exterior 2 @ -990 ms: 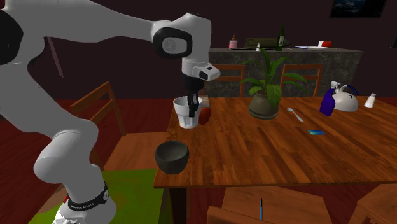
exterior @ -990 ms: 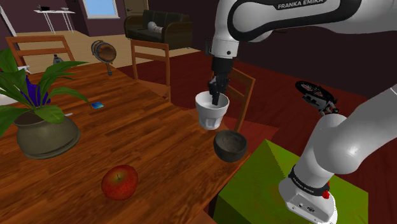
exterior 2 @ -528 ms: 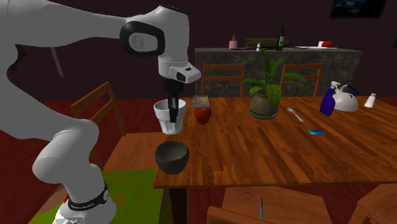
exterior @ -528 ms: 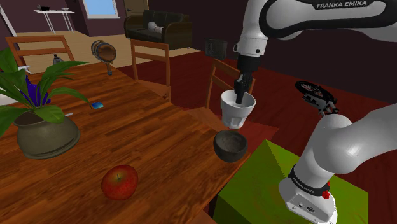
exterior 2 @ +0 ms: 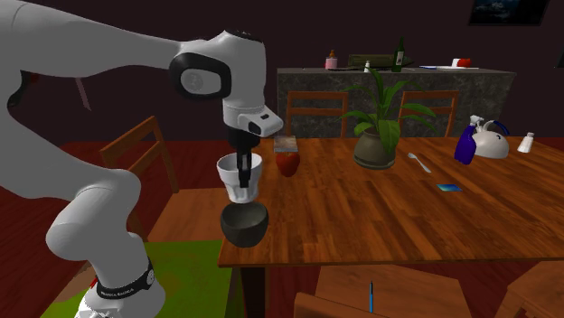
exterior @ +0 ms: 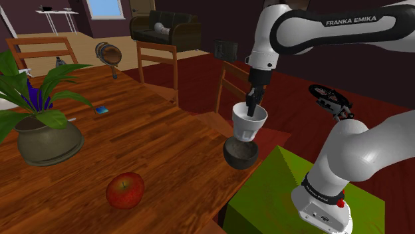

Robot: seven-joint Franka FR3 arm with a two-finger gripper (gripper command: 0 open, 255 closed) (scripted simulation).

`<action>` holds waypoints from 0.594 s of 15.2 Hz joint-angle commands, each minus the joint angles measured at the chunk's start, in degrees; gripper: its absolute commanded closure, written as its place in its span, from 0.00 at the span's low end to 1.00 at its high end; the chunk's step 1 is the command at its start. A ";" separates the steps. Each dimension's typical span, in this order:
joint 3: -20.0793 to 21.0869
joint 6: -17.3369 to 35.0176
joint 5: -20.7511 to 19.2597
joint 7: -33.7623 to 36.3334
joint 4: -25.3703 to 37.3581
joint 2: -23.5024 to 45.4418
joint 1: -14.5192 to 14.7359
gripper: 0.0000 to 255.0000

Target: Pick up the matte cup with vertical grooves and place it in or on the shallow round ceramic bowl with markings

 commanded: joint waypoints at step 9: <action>0.30 7.94 0.56 -1.18 -7.19 0.77 0.11 1.00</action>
